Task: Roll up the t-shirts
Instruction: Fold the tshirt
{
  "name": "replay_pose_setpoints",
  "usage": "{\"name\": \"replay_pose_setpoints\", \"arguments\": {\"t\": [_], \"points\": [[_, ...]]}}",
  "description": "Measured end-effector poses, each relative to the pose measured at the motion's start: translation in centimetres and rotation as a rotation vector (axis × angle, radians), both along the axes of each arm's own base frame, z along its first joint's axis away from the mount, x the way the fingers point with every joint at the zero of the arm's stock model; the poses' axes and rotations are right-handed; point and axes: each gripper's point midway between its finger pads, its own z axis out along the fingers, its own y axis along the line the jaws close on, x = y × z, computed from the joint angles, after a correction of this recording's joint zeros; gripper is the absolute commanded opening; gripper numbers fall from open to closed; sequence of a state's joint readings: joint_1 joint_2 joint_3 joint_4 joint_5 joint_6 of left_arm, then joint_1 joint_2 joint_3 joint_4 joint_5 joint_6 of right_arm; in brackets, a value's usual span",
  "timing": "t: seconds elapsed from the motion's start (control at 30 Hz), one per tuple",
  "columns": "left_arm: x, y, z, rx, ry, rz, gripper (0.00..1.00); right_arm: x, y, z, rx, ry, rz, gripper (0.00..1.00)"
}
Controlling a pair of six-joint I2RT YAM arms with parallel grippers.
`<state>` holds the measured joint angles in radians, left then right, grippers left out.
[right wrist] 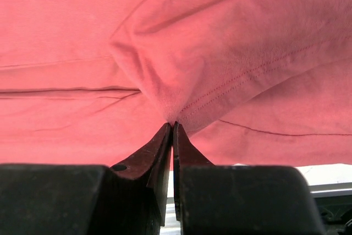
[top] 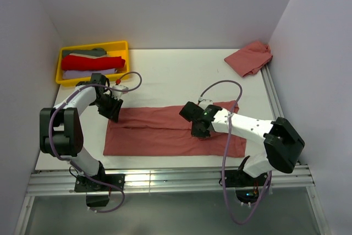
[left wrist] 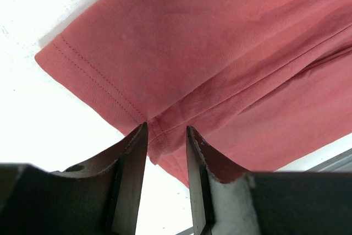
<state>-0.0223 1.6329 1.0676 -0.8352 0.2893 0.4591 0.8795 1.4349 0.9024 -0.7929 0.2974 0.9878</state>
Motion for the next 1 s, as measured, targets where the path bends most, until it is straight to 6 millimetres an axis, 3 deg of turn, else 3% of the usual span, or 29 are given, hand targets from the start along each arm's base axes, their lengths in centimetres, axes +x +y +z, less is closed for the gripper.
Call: {"name": "replay_pose_setpoints", "arguments": {"t": [0.27,1.0], "points": [[0.0,0.0,0.0,0.0,0.001,-0.001,0.39,0.5,1.0,1.2,0.024,-0.006,0.021,0.1],[0.0,0.0,0.0,0.001,-0.002,-0.01,0.39,0.0,2.9,1.5,0.033,0.052,0.106,0.11]]}}
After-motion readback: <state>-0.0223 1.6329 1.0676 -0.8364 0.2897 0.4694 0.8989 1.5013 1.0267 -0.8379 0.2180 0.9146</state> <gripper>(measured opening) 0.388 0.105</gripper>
